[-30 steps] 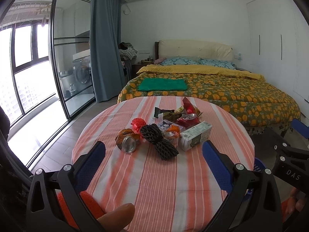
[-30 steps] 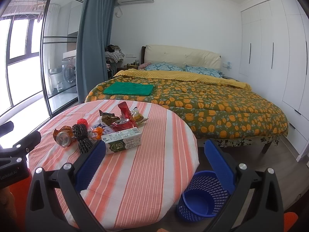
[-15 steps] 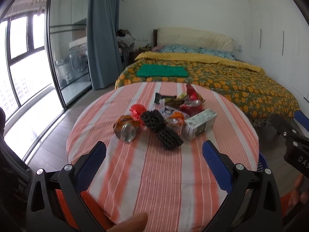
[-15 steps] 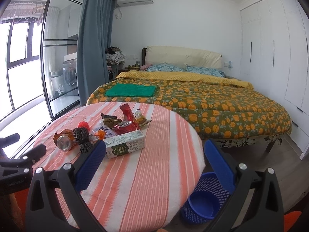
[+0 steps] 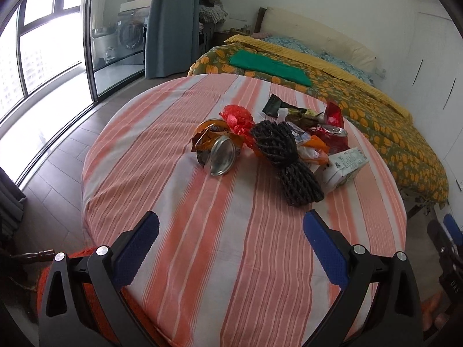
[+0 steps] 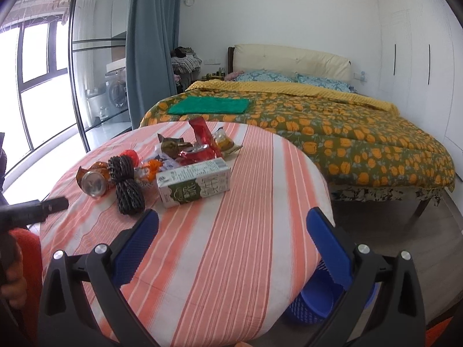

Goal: Collect trash
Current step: 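Grasp the orange chip bag with the left tool while the right tool grasps the black rope bundle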

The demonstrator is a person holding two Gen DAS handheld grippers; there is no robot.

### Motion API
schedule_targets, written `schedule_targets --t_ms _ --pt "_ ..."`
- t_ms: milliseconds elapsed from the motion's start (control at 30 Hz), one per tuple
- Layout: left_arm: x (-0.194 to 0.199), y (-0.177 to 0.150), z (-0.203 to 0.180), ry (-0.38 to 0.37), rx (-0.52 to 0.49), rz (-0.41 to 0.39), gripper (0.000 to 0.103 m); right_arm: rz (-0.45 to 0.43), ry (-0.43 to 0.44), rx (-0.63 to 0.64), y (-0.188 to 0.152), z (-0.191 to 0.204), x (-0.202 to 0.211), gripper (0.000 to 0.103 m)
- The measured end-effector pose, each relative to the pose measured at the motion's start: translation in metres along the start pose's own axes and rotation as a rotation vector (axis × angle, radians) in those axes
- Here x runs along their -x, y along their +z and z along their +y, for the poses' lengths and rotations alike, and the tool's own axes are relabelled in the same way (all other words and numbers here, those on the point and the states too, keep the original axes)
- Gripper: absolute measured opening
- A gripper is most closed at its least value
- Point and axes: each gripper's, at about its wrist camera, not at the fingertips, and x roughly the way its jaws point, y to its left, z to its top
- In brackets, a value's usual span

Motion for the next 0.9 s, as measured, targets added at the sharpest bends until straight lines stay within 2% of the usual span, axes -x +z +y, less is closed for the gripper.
schedule_targets --t_ms 167,200,300,500,567,633,667,733,767,900 --pt "-0.043 0.026 0.000 0.014 -0.083 0.022 0.099 0.041 0.094 0.010 -0.009 0.001 -0.009 0.098" --pt "-0.052 0.031 0.000 0.004 -0.095 0.037 0.099 0.050 0.142 0.010 -0.011 0.001 -0.010 0.098" --pt "-0.077 0.044 0.005 -0.016 -0.144 0.072 0.099 0.064 0.179 0.012 -0.012 0.002 -0.011 0.098" --pt "-0.100 0.066 0.019 -0.141 -0.295 0.133 0.099 0.166 0.282 0.085 -0.005 0.017 -0.034 0.098" --pt "-0.104 0.072 0.022 -0.175 -0.355 0.131 0.099 0.195 0.319 0.094 0.000 0.024 -0.044 0.098" --pt "-0.109 0.074 0.019 -0.183 -0.440 0.122 0.099 0.238 0.391 0.095 0.008 0.034 -0.060 0.098" --pt "-0.111 0.075 0.017 -0.185 -0.480 0.113 0.099 0.238 0.391 0.095 0.008 0.034 -0.060 0.098" --pt "-0.114 0.075 0.015 -0.208 -0.529 0.108 0.099 0.312 0.467 0.108 0.017 0.054 -0.085 0.098" --pt "-0.115 0.075 0.014 -0.210 -0.552 0.107 0.099 0.324 0.478 0.112 0.019 0.059 -0.088 0.098" --pt "-0.120 0.076 0.017 -0.228 -0.554 0.092 0.099 0.347 0.500 0.145 0.025 0.078 -0.102 0.096"
